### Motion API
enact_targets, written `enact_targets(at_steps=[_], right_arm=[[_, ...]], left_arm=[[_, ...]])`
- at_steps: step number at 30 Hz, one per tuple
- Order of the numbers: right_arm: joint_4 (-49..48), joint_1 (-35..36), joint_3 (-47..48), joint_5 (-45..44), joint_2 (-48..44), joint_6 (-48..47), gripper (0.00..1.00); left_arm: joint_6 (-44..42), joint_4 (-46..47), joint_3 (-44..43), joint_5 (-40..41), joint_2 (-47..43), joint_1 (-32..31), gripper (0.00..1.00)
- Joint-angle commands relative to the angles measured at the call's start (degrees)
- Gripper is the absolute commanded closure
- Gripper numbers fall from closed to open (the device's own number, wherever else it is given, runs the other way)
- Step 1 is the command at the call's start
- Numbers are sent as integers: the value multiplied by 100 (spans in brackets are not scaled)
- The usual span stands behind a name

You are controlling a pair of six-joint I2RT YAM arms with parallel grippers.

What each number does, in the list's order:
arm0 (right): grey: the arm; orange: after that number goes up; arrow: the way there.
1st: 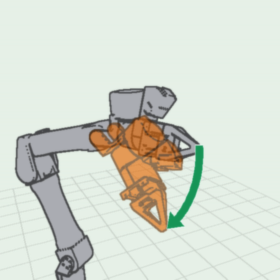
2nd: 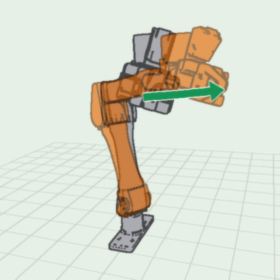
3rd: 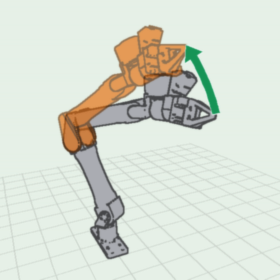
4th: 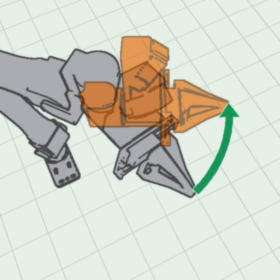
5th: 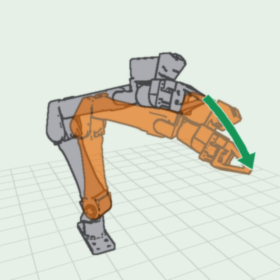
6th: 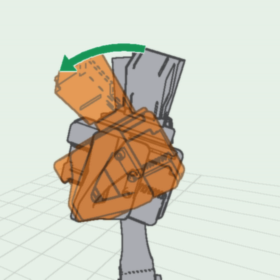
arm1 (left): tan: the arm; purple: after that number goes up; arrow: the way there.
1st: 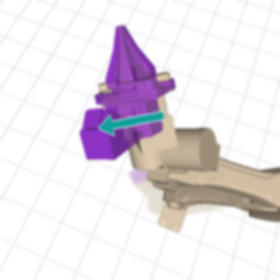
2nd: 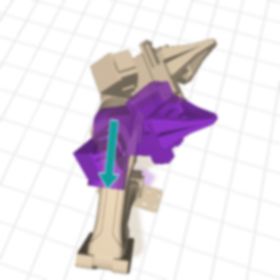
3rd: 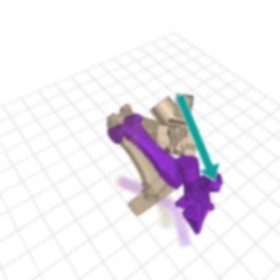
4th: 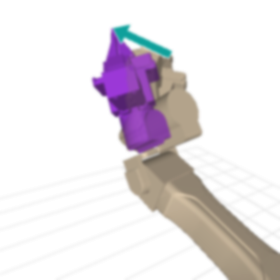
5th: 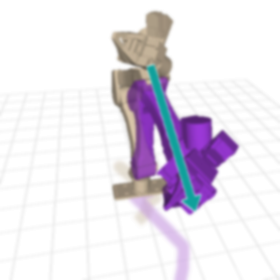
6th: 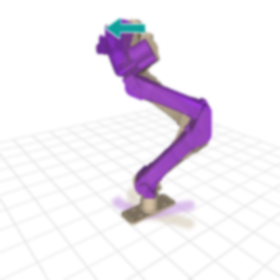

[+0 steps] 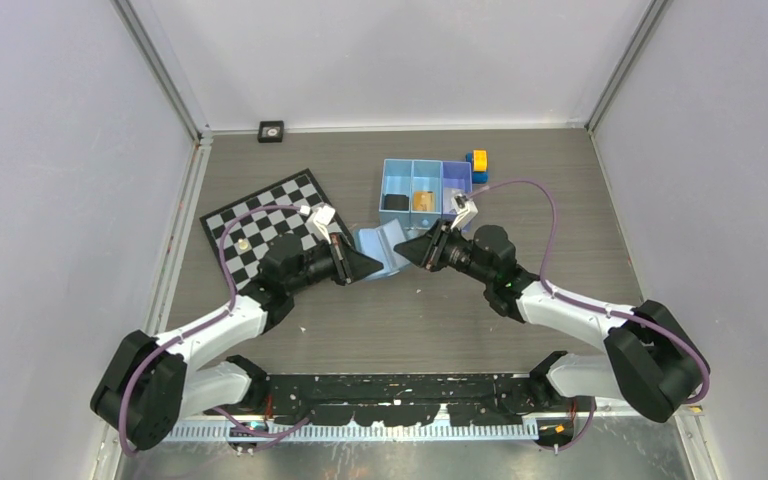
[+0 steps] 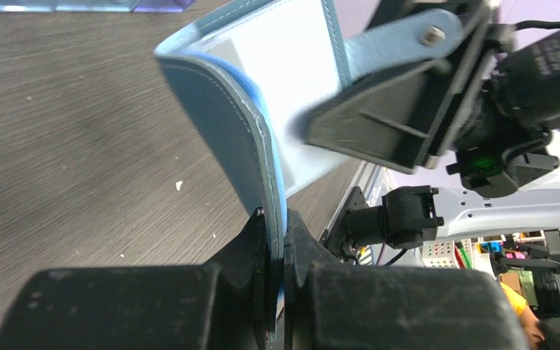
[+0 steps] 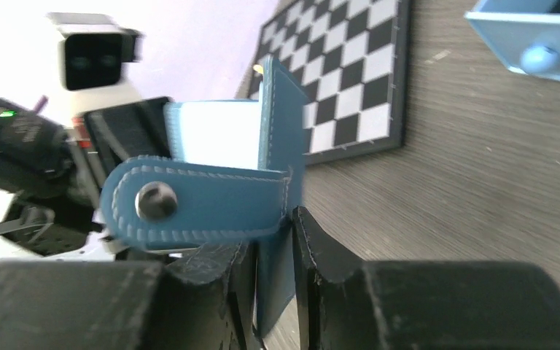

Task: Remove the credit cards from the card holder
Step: Remove the credit card from the card holder.

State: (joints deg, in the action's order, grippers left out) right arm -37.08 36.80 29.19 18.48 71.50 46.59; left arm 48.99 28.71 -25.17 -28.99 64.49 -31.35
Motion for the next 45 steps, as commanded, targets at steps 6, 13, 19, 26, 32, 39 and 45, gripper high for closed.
enact_targets(at_steps=[6,13,19,26,32,39,45], right_arm=[[893,73,132,-600,-249,-299,82],[427,57,-4,-360,-324,-150,59],[517,3,-346,-944,-964,-176,61],[573,-67,-498,-1262,-1220,-126,66],[667,-155,-514,-1358,-1263,-40,67],[597,-260,-638,-1402,-1407,48,68],[579,-291,-711,-1458,-1542,61,70]], left_arm=[[-127,530,-56,45,-516,-38,100],[-127,492,-62,62,-484,-40,100],[-157,362,-67,171,-550,-37,100],[-176,258,-75,259,-593,-37,100],[-236,13,-74,485,-683,-37,100],[-293,-215,-50,761,-831,-37,100],[-292,-247,-67,781,-815,-37,100]])
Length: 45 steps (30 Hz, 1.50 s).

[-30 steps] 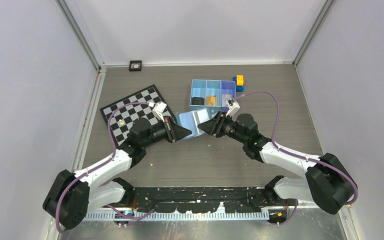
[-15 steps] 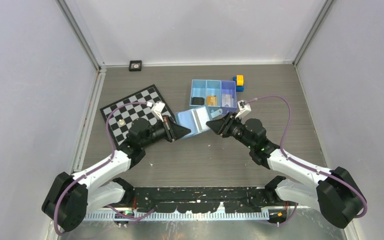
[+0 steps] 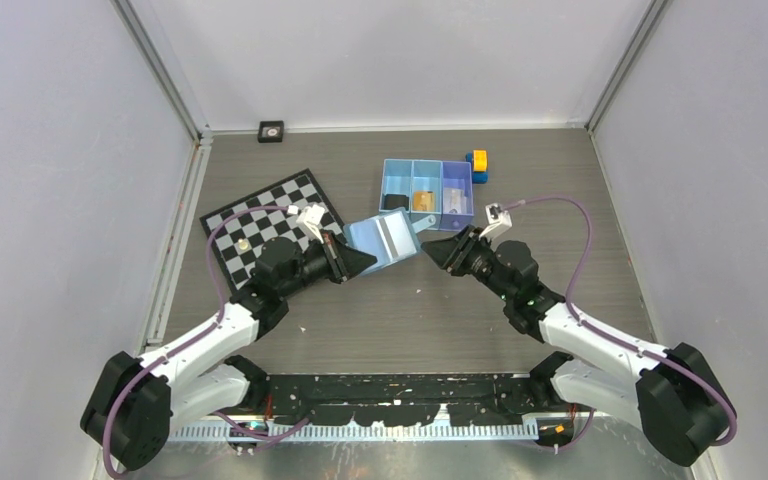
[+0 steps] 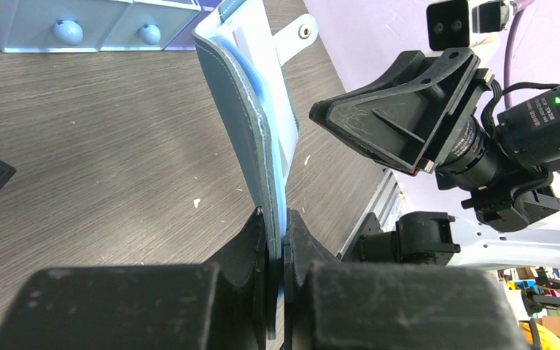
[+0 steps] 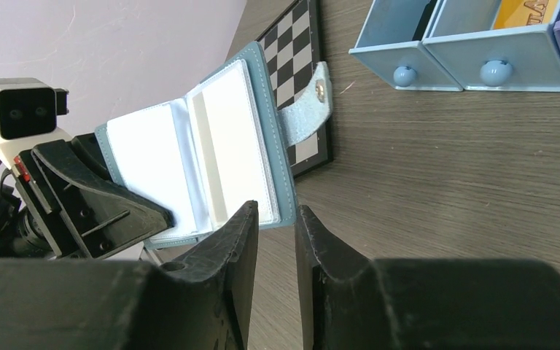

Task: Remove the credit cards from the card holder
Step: Remove the credit card from the card holder.

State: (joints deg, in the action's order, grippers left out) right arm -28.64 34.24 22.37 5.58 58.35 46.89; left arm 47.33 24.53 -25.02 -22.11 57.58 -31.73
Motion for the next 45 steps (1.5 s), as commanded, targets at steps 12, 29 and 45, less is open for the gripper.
enact_targets(at_steps=[12,29,45], right_arm=[[-574,-33,233,672,382,-5,79],[-386,-14,345,589,606,101,58],[-1472,-712,-174,1097,544,918,15]], left_arm=[[-38,703,-2,-309,-35,0,100],[-58,797,74,-217,-126,4,100],[112,1269,45,-733,60,0,100]])
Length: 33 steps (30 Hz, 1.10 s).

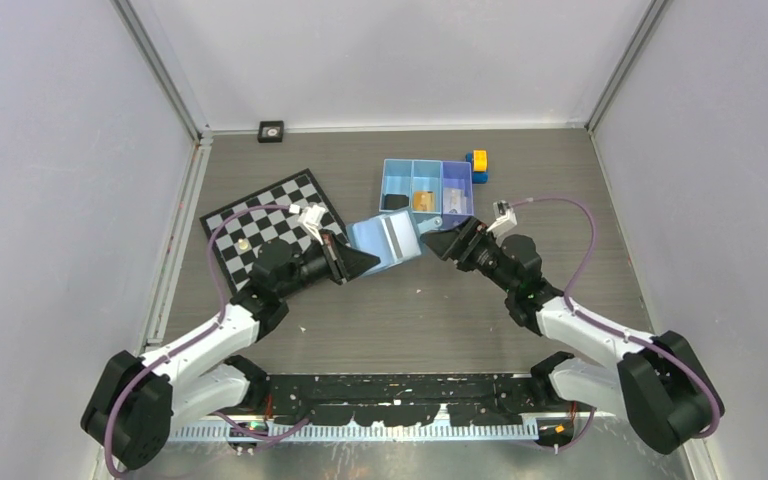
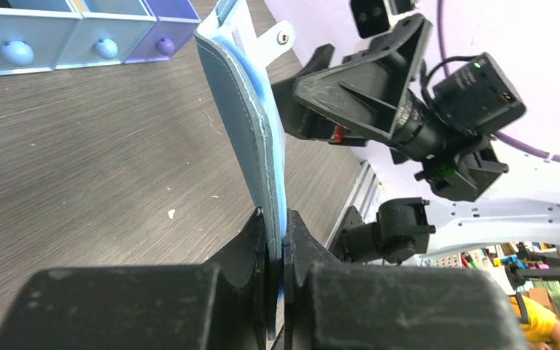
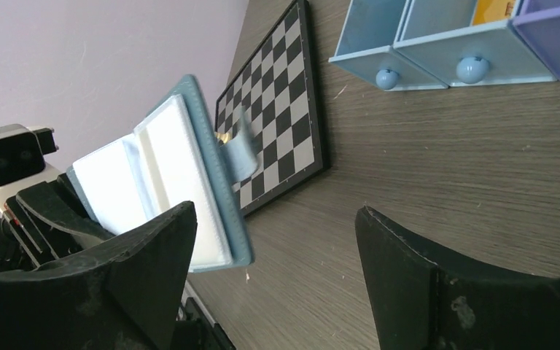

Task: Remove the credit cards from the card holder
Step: Remove the credit card from the card holder.

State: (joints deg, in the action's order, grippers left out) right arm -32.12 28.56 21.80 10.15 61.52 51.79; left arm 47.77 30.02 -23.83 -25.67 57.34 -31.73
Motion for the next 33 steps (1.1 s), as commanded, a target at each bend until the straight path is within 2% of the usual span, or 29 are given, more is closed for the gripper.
enact_targets(at_steps=[1,7,10,15,18,20,24,33], right_arm=[[-1290,-152,-124,769,276,458,14],[-1868,-154,-232,1009,267,605,14],[-1826,-163,-295,842,151,596,14],[-1692,-252,-392,611,-23,592,14],[-1629,-273,-445,481,-94,548,14],[-1627,-281,-460,418,-81,550,14],[-1684,-343,-466,453,-23,617,14],[-1428,-395,-479,198,-169,648,15]], left_arm=[[89,732,-73,-378,108,0,100],[125,602,-212,-38,161,0,100],[257,102,-618,357,300,0,100],[197,-52,-1375,204,936,0,100],[404,645,-1227,-305,1141,0,100],[443,886,-1012,-287,1121,0,100],[433,976,-610,20,1109,-17,100],[496,1105,-590,-166,1335,-18,100]])
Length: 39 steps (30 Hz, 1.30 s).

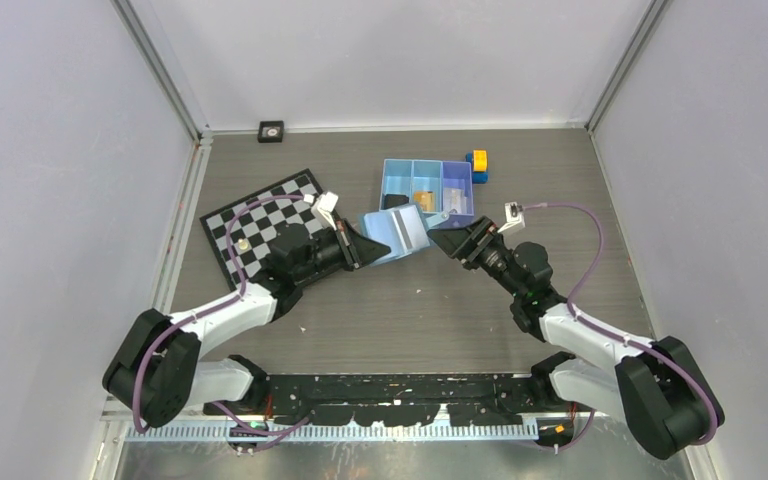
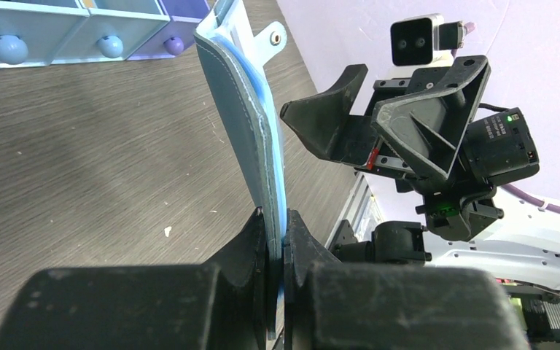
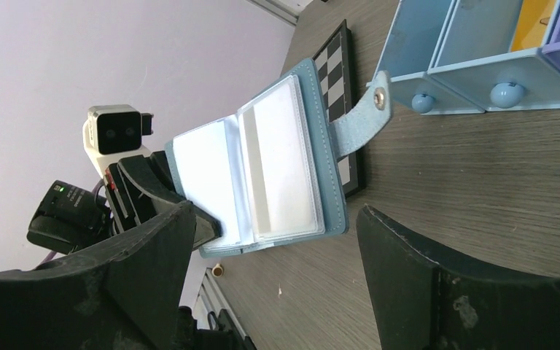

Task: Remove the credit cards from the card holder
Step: Remove the credit card from the card holder.

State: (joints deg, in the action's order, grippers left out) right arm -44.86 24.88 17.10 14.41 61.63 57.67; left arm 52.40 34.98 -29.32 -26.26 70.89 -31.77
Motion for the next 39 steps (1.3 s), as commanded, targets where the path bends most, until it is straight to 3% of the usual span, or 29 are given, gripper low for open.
enact_targets(at_steps=[1,12,25,32,36,39], right_arm=[[-161,-36,-12,-233,-195,66,15],[-252,-114,-45,-105,-201,168,15],[-1184,-320,145,927,413,768,15],[-1614,-508,27,1052,311,991,45],[-1002,-539,72,922,-41,774,78],[-655,-537,170,960,-150,604,86]], left_arm=[[45,607,-50,-118,-8,-14,100],[306,922,50,-317,-61,-21,100],[323,1429,42,-730,53,-110,100],[301,1442,-20,-803,154,-139,100],[-8,1204,-46,-717,100,-155,100],[-142,1007,-96,-672,62,-167,100]])
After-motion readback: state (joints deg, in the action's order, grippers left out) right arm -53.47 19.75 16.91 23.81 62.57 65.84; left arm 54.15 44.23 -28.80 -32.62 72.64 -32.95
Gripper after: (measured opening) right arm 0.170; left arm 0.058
